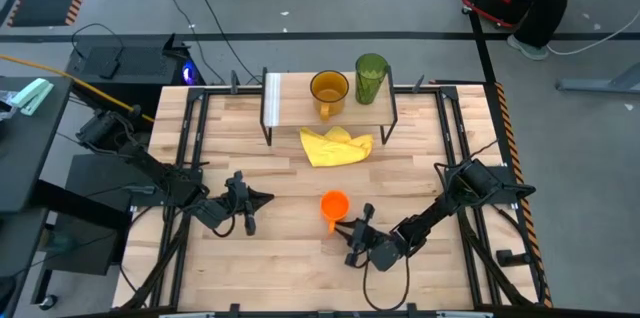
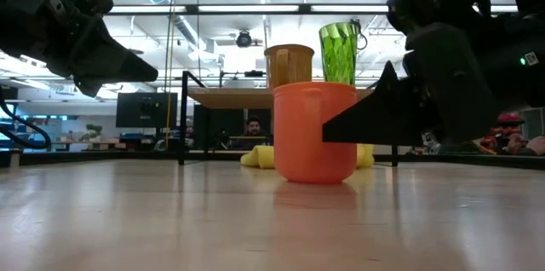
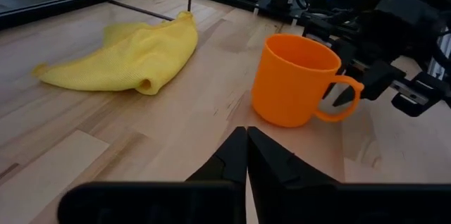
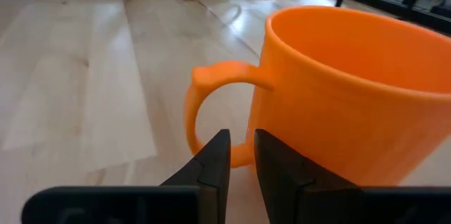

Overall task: Stack small to large cups/mugs on shelf
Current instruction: Put the orange mug on the shelf

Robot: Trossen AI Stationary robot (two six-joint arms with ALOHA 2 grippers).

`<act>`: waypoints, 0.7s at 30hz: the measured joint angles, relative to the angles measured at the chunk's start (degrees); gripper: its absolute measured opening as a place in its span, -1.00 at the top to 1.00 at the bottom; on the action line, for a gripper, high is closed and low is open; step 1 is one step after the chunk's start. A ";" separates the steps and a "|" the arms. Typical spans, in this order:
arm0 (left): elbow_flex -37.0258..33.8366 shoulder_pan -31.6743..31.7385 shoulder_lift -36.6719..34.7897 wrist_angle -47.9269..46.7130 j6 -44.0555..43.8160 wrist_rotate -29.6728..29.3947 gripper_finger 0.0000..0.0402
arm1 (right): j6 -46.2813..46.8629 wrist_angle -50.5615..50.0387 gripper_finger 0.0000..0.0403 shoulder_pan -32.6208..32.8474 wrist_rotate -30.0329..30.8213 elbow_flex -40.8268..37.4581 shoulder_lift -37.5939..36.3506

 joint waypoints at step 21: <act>0.00 0.00 0.00 -0.28 -0.15 -0.02 0.93 | 10.03 -13.12 0.64 4.14 8.58 0.00 -5.44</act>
